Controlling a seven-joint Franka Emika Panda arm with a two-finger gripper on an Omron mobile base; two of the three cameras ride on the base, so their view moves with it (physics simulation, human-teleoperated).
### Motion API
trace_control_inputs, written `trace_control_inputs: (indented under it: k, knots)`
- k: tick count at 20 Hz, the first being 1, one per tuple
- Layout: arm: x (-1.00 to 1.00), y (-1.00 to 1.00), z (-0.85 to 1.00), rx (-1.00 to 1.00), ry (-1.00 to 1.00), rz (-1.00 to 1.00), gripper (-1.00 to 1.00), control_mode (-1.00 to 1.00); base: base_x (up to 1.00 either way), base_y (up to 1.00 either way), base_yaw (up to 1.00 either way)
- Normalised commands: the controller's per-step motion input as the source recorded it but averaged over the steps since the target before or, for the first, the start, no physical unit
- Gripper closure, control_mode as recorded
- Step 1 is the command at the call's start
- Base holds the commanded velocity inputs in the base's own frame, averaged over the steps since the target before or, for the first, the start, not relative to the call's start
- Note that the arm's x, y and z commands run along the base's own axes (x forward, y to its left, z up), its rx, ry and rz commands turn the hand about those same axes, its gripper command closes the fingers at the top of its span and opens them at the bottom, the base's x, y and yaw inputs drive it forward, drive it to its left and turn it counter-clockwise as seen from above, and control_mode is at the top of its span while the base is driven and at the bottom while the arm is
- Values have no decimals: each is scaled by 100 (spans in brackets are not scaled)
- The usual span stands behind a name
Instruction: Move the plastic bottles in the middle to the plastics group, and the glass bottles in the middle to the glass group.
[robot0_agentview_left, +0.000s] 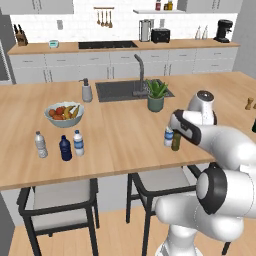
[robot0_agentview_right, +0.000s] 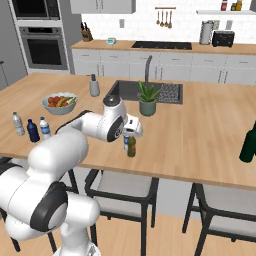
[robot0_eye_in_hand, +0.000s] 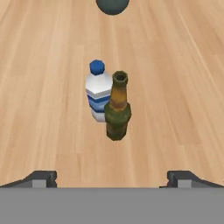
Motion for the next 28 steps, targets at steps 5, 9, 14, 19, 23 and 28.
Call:
trace_control_inputs:
  k: [5, 9, 14, 19, 23, 28]
  knots:
    - [8, 0, -3, 0, -3, 0, -100, -100, 0, 0, 0]
    - [12, 0, -6, 0, 0, 0, -100, -100, 0, 0, 0]
    - [11, -13, -2, 0, -2, 0, -100, -100, 0, 0, 0]
    - [6, -13, -19, 0, -1, 0, -100, -100, 0, 0, 0]
    - [0, -1, -8, 0, 0, 0, -100, -100, 0, 0, 0]
    - [3, 0, -19, 0, -4, 0, -100, -100, 0, 0, 0]
